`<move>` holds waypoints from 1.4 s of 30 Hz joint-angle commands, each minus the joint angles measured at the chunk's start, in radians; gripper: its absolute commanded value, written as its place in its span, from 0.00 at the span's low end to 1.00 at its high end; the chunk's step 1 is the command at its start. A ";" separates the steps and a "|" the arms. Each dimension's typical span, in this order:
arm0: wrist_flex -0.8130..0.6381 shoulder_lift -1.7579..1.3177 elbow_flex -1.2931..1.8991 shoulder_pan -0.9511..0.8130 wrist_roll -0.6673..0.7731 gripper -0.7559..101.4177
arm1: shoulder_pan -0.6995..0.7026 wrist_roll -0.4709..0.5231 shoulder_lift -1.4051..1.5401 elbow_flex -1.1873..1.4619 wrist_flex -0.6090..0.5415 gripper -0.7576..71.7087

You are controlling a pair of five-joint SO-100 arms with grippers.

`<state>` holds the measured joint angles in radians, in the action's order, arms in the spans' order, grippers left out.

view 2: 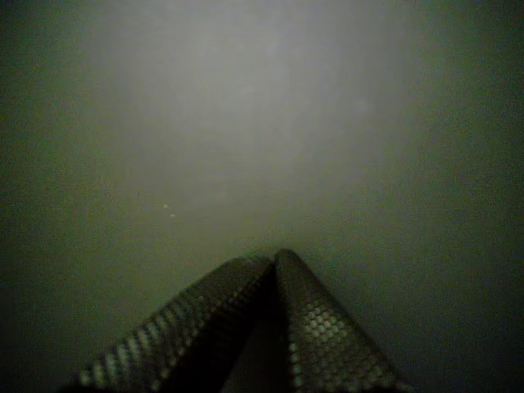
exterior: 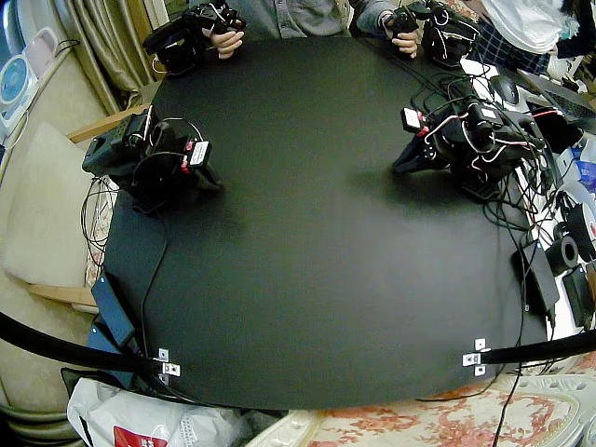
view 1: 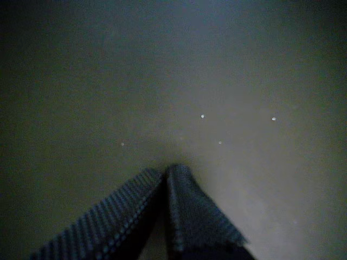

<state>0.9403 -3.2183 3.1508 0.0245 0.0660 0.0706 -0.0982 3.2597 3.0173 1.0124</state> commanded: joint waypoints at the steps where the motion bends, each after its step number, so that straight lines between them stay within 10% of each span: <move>1: -0.014 -0.021 -0.014 0.015 0.009 0.01 | -0.012 -0.008 0.014 -0.011 0.012 0.01; 9: -0.015 -0.021 -0.014 -0.005 -0.014 0.01 | 0.008 0.110 -0.014 -0.011 -0.043 0.01; 42: -0.015 -0.021 -0.014 -0.006 -0.014 0.01 | -0.026 0.054 -0.011 -0.011 -0.023 0.01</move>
<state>0.9265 -3.2183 3.1508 0.0123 0.0368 0.0353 -0.0307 3.2413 3.0173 0.9925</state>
